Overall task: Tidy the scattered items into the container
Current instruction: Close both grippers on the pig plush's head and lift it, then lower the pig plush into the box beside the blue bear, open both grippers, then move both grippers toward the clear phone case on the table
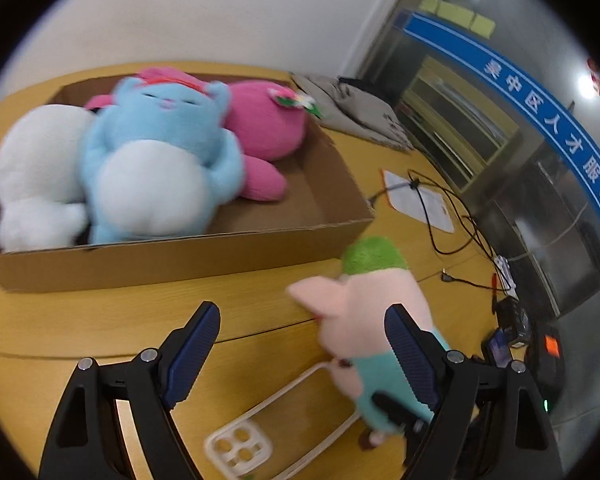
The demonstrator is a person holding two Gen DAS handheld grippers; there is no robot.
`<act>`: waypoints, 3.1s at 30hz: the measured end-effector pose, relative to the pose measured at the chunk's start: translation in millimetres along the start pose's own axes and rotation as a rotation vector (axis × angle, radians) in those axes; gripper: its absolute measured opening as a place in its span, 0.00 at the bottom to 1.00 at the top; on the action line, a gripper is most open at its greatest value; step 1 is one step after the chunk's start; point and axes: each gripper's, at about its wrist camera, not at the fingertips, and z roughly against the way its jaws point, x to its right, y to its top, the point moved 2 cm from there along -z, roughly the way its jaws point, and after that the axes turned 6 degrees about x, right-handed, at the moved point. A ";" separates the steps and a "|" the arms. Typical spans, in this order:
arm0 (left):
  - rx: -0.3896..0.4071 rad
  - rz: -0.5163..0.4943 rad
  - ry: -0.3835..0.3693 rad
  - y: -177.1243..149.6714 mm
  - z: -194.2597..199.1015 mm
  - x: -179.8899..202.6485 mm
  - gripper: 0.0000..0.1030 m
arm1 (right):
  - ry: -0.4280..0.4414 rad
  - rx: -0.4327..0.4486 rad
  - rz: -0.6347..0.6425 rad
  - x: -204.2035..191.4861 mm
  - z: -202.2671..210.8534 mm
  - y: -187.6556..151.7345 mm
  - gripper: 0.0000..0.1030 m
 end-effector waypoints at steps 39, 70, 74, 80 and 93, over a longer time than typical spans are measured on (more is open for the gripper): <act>-0.055 -0.081 -0.199 150.4 -153.7 -30.9 0.63 | -0.039 0.220 0.169 2.4 -118.8 150.1 0.82; 0.011 -0.105 -0.049 122.4 -86.2 -34.5 0.70 | 0.047 0.128 0.002 14.1 -74.6 141.8 0.90; 0.086 -0.127 0.049 86.5 -25.6 -76.8 0.70 | 0.039 0.198 0.053 -11.3 -47.3 130.9 0.92; 0.038 0.028 0.181 29.0 -10.6 -167.9 0.63 | 0.071 0.200 0.072 -44.8 -59.0 139.7 0.92; 0.057 -0.023 0.182 -13.0 8.7 -138.3 0.63 | -0.152 0.052 0.093 -74.5 -83.6 105.3 0.90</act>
